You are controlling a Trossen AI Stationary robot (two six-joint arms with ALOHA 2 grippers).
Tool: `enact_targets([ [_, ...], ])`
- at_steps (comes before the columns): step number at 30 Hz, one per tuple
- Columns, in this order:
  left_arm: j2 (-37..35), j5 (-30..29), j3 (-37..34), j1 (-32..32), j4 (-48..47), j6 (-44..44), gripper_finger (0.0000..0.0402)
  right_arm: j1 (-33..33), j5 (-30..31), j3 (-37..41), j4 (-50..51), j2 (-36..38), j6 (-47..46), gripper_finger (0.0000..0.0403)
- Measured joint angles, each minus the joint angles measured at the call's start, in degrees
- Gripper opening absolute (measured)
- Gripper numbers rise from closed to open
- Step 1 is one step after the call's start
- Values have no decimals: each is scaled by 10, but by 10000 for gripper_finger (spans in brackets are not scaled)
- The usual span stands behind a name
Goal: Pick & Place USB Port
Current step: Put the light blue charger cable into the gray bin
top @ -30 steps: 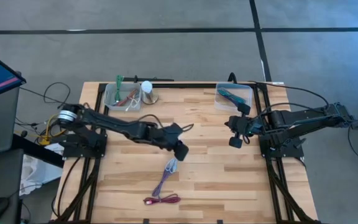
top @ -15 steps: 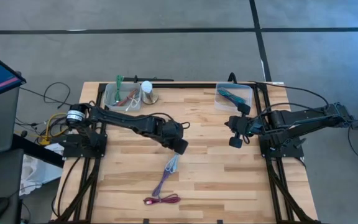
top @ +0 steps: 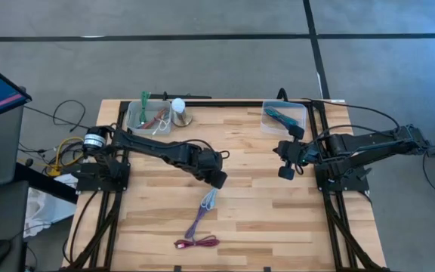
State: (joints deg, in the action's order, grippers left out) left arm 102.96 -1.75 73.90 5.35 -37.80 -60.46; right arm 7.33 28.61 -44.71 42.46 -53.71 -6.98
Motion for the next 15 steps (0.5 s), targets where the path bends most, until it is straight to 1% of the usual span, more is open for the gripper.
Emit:
enact_targets([
  [6,0,0,-8,0,20,6,128,0,0,0,0,0,0,0],
  [9,6,-2,-8,2,62,25,153,0,0,0,0,0,-1,0],
  [12,22,-1,-7,5,102,48,166,0,0,0,0,0,-1,0],
  [15,52,11,-8,8,108,51,168,0,-1,0,3,0,-1,0],
])
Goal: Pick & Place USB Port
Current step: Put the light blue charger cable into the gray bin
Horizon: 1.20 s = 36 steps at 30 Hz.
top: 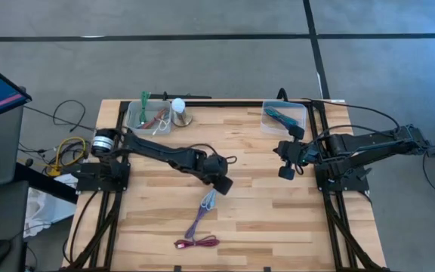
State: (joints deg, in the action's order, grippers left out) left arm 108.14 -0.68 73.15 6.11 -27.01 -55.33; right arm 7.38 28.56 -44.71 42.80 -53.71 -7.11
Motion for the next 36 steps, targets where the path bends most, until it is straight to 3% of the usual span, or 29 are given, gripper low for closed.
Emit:
enact_targets([
  [5,39,27,0,-4,-3,15,162,0,0,0,2,0,0,0],
  [16,51,-22,0,-5,0,31,159,0,0,0,2,0,0,0],
  [36,68,-7,-1,-1,9,28,158,0,-1,0,1,0,0,0],
])
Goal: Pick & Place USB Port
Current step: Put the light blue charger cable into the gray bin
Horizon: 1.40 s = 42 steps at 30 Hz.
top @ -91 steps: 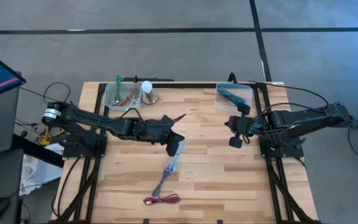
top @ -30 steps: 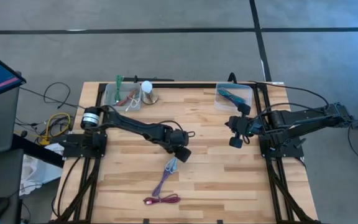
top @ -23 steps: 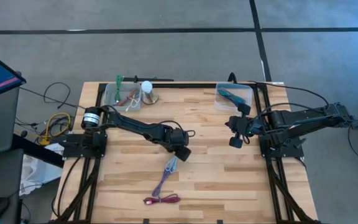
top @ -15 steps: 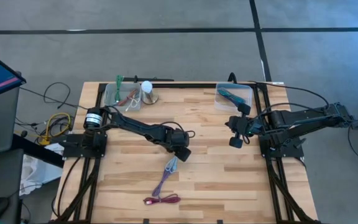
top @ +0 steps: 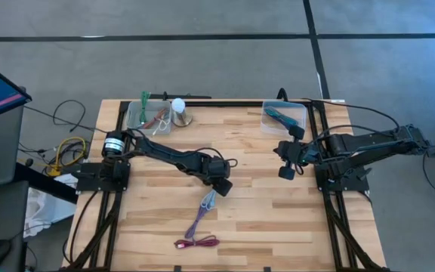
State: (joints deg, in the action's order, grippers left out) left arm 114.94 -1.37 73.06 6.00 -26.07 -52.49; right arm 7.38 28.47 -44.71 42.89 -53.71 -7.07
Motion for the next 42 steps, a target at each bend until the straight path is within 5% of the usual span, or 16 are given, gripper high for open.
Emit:
enact_targets([
  [8,0,7,-15,1,18,-1,138,0,0,0,0,0,0,0],
  [22,-7,7,-57,2,77,7,9,0,0,0,0,0,0,0],
  [36,-161,-92,-59,-22,56,135,6,0,0,0,0,0,0,0],
  [42,-242,-198,-59,-41,-69,167,6,0,0,0,0,0,0,0],
])
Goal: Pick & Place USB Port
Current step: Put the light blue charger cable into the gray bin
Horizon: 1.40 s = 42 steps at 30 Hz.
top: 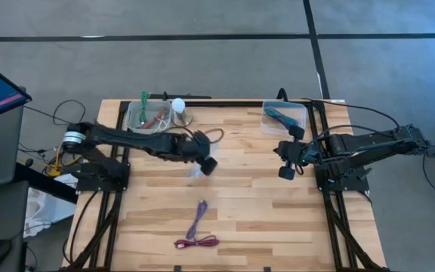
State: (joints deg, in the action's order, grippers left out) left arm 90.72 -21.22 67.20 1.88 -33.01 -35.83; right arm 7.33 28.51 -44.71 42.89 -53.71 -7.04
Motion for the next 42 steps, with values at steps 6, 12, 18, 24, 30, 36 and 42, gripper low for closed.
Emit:
enact_targets([
  [6,-74,-93,0,-19,-91,10,6,0,0,0,0,0,0,0],
  [12,-135,-181,0,-47,-97,86,6,0,0,0,0,0,0,0],
  [18,-176,-240,-38,-96,-99,133,6,0,0,0,0,0,-1,0],
  [24,-209,-254,-126,-153,-98,133,7,0,0,0,0,0,0,0],
  [30,-242,-330,-198,-202,-85,160,7,0,0,0,0,0,-1,0],
  [36,-269,-356,-266,-266,18,219,7,0,0,0,0,0,-1,0],
  [42,-274,-329,-349,-327,207,311,8,0,0,0,-6,0,0,0],
])
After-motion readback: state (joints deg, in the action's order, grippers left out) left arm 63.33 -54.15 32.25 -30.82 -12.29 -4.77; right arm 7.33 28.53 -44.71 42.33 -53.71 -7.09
